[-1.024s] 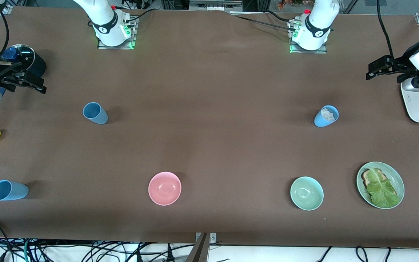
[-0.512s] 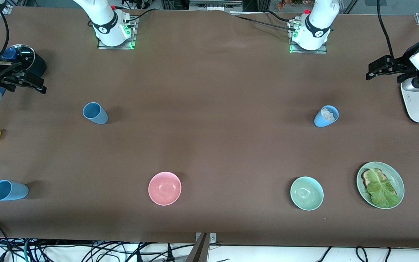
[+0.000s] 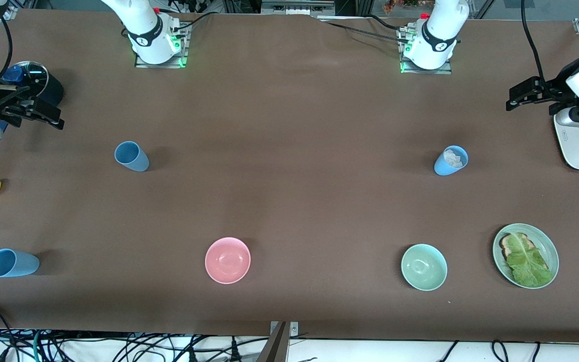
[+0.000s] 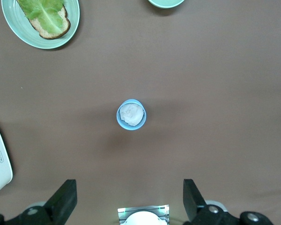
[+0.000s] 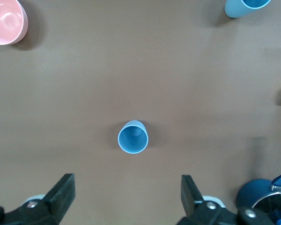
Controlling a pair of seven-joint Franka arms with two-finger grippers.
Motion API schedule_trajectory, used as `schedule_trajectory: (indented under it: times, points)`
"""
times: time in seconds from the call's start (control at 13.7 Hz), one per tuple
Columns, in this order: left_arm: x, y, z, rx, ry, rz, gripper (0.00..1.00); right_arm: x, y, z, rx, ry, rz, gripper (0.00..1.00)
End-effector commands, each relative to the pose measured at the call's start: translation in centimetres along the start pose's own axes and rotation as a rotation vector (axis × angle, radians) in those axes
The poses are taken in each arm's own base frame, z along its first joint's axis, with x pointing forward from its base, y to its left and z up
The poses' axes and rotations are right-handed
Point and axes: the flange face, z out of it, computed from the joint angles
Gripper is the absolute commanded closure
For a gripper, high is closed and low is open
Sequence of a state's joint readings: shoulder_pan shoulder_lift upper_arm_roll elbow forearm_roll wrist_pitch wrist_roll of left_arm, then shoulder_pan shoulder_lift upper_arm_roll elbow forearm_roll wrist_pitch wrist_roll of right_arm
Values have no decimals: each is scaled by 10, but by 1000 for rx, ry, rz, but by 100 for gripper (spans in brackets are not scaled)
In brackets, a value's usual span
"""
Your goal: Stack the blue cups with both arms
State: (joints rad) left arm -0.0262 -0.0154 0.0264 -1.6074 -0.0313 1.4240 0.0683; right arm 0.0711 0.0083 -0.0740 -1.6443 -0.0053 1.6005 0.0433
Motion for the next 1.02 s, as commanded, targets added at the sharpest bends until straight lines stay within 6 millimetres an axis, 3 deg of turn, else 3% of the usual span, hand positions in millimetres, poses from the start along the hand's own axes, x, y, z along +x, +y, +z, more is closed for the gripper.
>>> schedule_trajectory:
  times: [0.0, 0.37, 0.51, 0.59, 0.8, 0.95]
  points:
    - [1, -2, -4, 1, 10, -5, 0, -2, 0, -2, 4, 4, -3, 0]
    - [2, 0, -3, -2, 9, -3, 0, -2, 0, -2, 4, 4, -3, 0]
    - [23, 0, 23, -16, -38, -4, 0, -2, 0, -1, 4, 3, -3, 0]
    - [27, 0, 17, -16, -24, -3, 0, -2, 0, -2, 5, 4, -3, 0]
    - [63, 4, 67, 0, -115, 11, 0, -2, 0, -1, 4, 3, -3, 0]
    - [82, 5, 83, 40, -116, 24, 0, -2, 0, -2, 5, 4, -3, 0]
